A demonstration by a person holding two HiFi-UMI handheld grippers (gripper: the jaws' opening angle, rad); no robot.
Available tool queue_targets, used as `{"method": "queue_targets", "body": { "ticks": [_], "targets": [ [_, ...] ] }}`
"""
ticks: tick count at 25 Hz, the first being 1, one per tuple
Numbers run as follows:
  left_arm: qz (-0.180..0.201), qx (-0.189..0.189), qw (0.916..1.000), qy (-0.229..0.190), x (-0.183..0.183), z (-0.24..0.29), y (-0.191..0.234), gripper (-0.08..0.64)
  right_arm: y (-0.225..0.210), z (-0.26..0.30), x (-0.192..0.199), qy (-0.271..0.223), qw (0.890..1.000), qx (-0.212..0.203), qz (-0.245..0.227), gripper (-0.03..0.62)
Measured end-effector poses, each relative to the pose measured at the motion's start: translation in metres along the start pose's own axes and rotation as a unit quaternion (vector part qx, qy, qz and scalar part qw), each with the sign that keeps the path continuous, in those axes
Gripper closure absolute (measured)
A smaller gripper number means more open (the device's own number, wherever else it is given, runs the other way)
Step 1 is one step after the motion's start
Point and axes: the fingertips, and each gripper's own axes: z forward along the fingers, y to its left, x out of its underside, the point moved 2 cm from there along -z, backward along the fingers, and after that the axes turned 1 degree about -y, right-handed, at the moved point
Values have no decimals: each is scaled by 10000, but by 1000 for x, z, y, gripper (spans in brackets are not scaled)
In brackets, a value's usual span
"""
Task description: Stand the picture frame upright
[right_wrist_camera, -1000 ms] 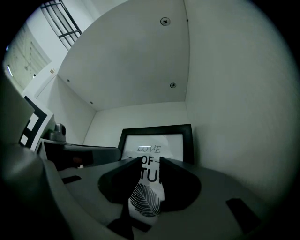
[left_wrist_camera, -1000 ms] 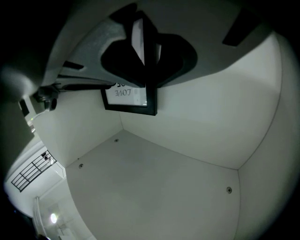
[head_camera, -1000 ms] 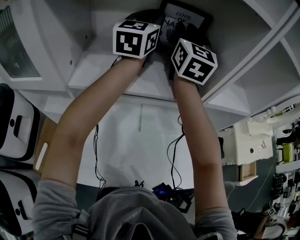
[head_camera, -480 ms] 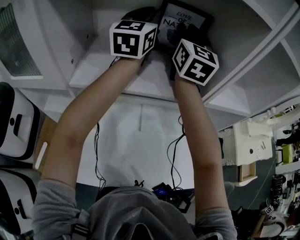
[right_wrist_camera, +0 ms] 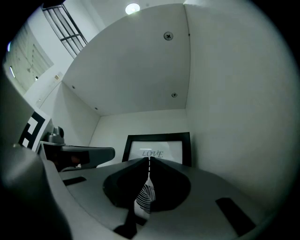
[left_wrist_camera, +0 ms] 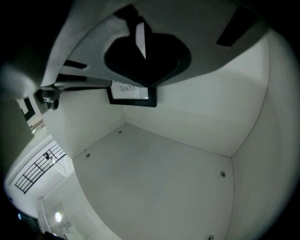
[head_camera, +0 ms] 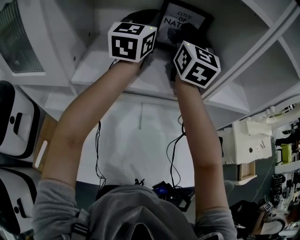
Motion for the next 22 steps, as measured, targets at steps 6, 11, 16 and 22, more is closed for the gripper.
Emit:
{"method": "queue_targets", "body": {
  "ticks": [6,11,16,22],
  "targets": [
    [-68,117,9999,-5,-5,-12,-5,552,7,-16,-15,-177,9996,-61,-199,565],
    [140,151,9997,-102,-16,-27,-11,552,9,-31,-27,-277,9995,-117,-122,565],
    [484,205,9984,-216,-28,-51,-20,552,14,-51,-37,-354,9993,-155,-14,565],
    [655,310,9968,-333,-38,-80,-35,552,18,-80,-45,-428,9988,-214,67,565]
  ]
}}
